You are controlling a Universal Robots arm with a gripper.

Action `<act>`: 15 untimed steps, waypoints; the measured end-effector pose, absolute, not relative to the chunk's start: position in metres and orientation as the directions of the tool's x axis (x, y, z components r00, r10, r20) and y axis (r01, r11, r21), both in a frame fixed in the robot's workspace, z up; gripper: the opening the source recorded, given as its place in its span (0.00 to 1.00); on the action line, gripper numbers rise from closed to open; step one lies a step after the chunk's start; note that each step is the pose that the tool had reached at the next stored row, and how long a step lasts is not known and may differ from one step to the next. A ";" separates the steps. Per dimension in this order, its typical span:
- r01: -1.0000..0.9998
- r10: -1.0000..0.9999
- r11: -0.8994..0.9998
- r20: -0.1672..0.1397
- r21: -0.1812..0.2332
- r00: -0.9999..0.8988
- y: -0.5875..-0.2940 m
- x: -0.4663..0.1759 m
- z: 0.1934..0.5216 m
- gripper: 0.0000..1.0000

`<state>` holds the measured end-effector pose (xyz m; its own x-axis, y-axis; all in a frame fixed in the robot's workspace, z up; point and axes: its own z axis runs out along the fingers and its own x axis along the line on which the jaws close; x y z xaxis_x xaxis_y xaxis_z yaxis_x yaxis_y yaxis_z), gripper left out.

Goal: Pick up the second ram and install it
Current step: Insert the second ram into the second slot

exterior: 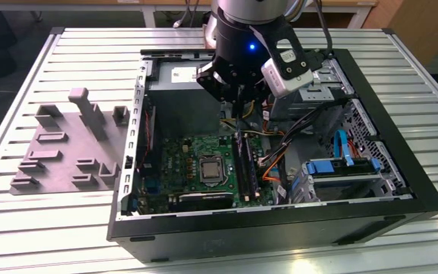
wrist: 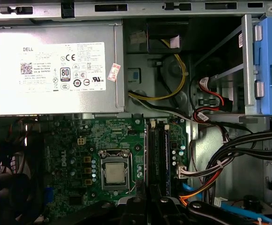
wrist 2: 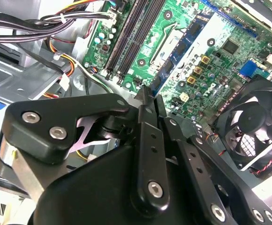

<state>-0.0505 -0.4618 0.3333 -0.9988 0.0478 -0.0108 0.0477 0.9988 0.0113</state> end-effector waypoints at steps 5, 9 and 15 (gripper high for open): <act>0.048 0.048 0.999 -0.011 0.011 -0.999 -0.462 -0.050 0.336 0.14; 0.048 0.048 0.999 -0.011 0.011 -0.999 -0.462 -0.050 0.336 0.14; 0.048 0.048 0.999 -0.011 0.011 -0.999 -0.462 -0.050 0.336 0.14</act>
